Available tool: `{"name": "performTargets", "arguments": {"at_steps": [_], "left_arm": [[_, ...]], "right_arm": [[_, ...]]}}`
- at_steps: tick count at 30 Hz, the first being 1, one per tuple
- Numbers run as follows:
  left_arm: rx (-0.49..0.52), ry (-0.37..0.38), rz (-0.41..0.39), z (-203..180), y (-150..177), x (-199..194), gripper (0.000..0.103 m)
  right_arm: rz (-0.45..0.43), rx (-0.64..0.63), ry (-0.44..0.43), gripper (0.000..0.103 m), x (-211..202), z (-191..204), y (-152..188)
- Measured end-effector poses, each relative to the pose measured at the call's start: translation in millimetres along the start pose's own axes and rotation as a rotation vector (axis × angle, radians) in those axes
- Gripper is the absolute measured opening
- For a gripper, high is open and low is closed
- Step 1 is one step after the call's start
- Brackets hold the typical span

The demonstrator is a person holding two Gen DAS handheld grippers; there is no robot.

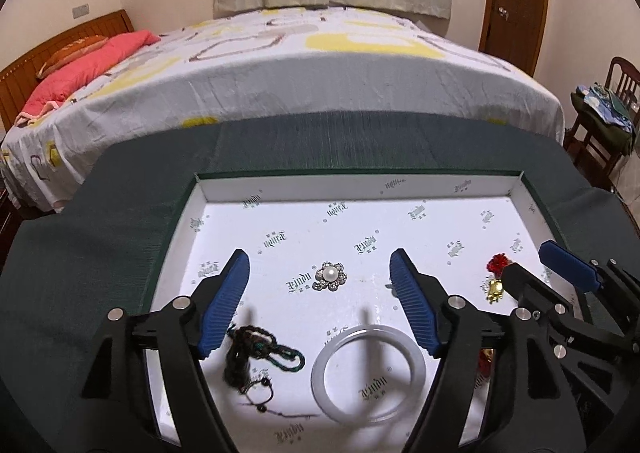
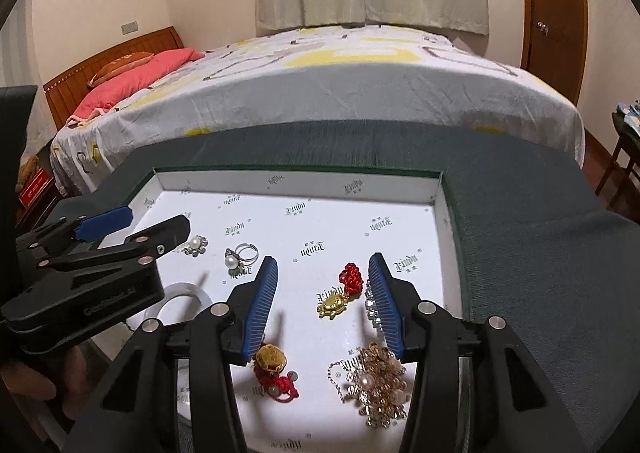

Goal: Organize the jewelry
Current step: 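Grasp the dark red bead mala with the right tool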

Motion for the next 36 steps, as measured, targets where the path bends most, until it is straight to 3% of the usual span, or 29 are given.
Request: {"name": "performTargets", "arguments": {"at_steps": [14, 27, 36], "left_arm": [[-0.019, -0.050, -0.114, 15.0, 27.3, -76.0, 0.081], [-0.055, -0.072, -0.071, 24.3, 88.9, -103.0, 0.081], [-0.052, -0.078, -0.048, 19.8, 108.4, -105.0, 0.081]], "right_arm": [[-0.075, 0.023, 0.049, 0.072, -66.4, -14.8, 19.3], [0.028, 0.051, 0.101, 0.072, -82.1, -40.1, 93.0], [0.056, 0.057, 0.120, 0.072, -74.8, -46.1, 101.9]]}}
Point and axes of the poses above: each gripper's, at about its wrist camera, not at the fingertips, and x roughly the way its jaws point, z to its left, y to its underside, the point moved 3 cm from there along x, roughly the way its jaws point, and after that the axes turned 2 degrees about x, right-handed, at the moved point
